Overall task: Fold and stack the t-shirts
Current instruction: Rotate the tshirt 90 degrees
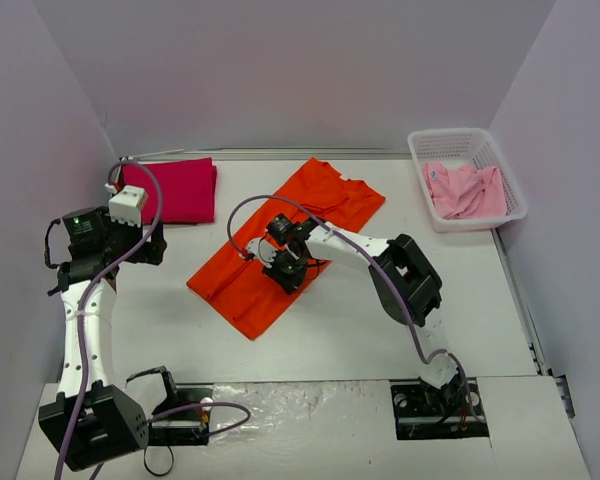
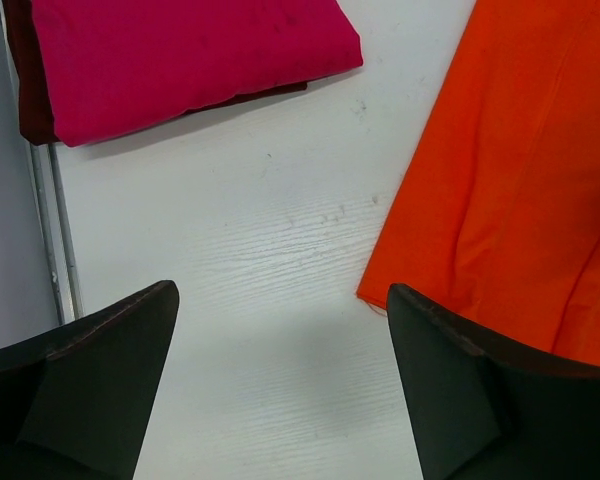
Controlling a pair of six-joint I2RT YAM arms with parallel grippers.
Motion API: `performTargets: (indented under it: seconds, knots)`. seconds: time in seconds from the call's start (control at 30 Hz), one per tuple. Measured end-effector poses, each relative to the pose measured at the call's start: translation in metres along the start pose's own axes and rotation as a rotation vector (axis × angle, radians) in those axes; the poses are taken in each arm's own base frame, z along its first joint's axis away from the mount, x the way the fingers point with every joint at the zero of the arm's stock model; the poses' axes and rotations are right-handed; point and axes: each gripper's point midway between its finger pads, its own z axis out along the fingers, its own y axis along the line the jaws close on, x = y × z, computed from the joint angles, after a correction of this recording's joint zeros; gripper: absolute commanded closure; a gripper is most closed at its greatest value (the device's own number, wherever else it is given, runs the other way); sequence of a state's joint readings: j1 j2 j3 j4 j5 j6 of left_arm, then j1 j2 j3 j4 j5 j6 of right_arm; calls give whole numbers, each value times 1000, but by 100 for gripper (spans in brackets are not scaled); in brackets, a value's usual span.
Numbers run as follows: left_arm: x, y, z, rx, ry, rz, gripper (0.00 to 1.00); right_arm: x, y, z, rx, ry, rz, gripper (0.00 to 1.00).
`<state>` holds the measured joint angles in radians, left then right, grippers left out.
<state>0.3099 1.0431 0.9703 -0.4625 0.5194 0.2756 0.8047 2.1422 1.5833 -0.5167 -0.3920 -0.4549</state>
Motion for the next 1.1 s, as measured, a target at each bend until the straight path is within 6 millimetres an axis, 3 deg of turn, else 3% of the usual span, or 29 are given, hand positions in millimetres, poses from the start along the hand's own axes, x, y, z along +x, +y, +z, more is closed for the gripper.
performTargets:
  seconds: [0.33,0.43,0.5,0.87,1.1]
  knots:
    - [-2,-4,0,25,-10,-2,4,43,-20,-19,-2,23,94,100]
    - [-2,-6,1,31,-12,-5,0,62,-34,-28,9,46,144,100]
    - [-2,-6,1,33,-13,-10,5,75,-45,-35,27,67,171,100]
    - [1,-17,4,96,-22,-21,6,142,-112,-71,201,217,287,100]
    - [10,-34,15,171,8,-2,6,158,-155,-85,282,260,341,100]
